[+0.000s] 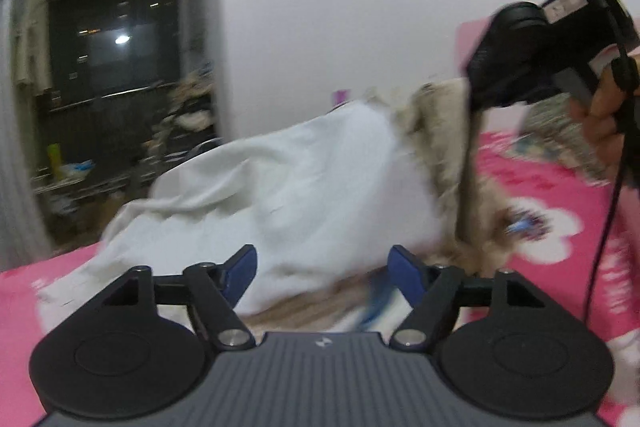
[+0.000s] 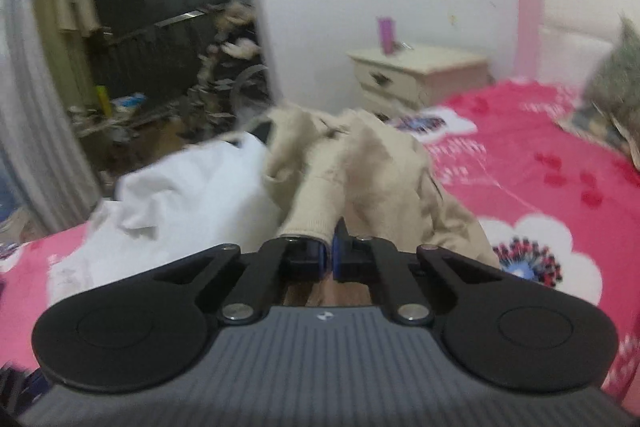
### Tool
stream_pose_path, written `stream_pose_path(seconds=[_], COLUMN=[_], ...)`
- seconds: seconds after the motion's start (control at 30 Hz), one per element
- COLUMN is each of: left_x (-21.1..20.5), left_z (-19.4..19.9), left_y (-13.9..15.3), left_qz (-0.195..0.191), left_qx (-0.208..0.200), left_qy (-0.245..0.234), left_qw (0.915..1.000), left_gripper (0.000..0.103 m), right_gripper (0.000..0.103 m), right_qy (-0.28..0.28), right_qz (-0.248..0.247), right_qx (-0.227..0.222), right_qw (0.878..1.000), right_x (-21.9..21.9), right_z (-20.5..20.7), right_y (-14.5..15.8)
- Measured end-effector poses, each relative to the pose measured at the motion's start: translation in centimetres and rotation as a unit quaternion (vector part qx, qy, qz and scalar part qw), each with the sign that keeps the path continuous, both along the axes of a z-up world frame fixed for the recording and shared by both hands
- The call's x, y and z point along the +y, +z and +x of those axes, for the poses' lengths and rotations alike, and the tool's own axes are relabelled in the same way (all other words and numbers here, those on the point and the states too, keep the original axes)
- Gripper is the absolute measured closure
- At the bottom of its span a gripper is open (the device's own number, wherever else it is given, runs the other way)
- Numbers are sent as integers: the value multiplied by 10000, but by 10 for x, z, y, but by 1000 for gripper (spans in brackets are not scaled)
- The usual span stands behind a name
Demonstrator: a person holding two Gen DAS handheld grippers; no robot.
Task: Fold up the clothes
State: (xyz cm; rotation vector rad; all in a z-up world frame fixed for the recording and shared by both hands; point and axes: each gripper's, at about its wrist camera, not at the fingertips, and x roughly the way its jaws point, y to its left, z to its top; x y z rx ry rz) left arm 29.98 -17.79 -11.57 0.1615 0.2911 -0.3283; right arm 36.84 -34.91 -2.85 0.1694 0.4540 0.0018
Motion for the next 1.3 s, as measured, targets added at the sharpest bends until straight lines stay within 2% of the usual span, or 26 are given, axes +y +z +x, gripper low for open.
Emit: stream_pose_path(seconds=[0.07, 0.17, 0.23, 0.3, 0.43, 0.5, 0.53, 0.57, 0.6, 0.63, 0.67, 0.8, 0.9, 1.0, 1.3], left_x=[-16, -45, -64, -83, -99, -94, -88, -83, -78, -72, -65, -34, -11, 10, 100], left_z=[-4, -9, -9, -5, -1, -10, -16, -24, -30, -38, -45, -82, -116, -143, -248], left_y=[8, 17, 21, 22, 32, 41, 46, 51, 56, 61, 65, 84, 99, 114, 165], left_qz=[-128, -99, 11, 168, 10, -311, -489, -611, -683, -770, -863, -1073, -1054, -981, -1215], left_qx=[-39, -125, -169, -183, 104, 228, 227, 225, 239, 269, 312, 295, 73, 48, 99], left_qy=[-378, -894, -1073, -1028, -1002, -1036, -1079, -1127, -1181, -1250, -1308, -1417, -1532, -1629, -1871], left_qw=[9992, 9959, 9941, 9944, 9949, 9939, 9927, 9915, 9904, 9888, 9872, 9836, 9825, 9817, 9747], left_gripper=[19, 11, 11, 13, 41, 45, 52, 64, 72, 89, 99, 102, 102, 102, 102], right_gripper=[101, 101, 101, 101, 101, 101, 101, 101, 101, 101, 101, 101, 101, 101, 101], right_qy=[281, 636, 822, 961, 1186, 1294, 1347, 1396, 1445, 1494, 1543, 1732, 1900, 2108, 2925], right_qz=[69, 227, 388, 478, 797, 923, 969, 994, 1020, 1045, 1070, 1157, 1150, 1158, 1280], right_qx=[-101, -175, -173, -237, -372, -423, -452, -482, -512, -542, -571, -691, -780, -869, -883], right_qw=[9995, 9976, 9957, 9939, 9890, 9864, 9851, 9840, 9829, 9817, 9806, 9756, 9719, 9668, 9436], right_x=[2, -2, -6, -7, -10, -8, -6, -5, -3, -1, 1, 8, 20, 33, 98], right_z=[-13, -37, -53, -68, -93, -105, -111, -118, -124, -131, -138, -164, -188, -214, -292], right_y=[9, 20, 25, 31, 45, 53, 57, 60, 64, 68, 72, 87, 98, 110, 142])
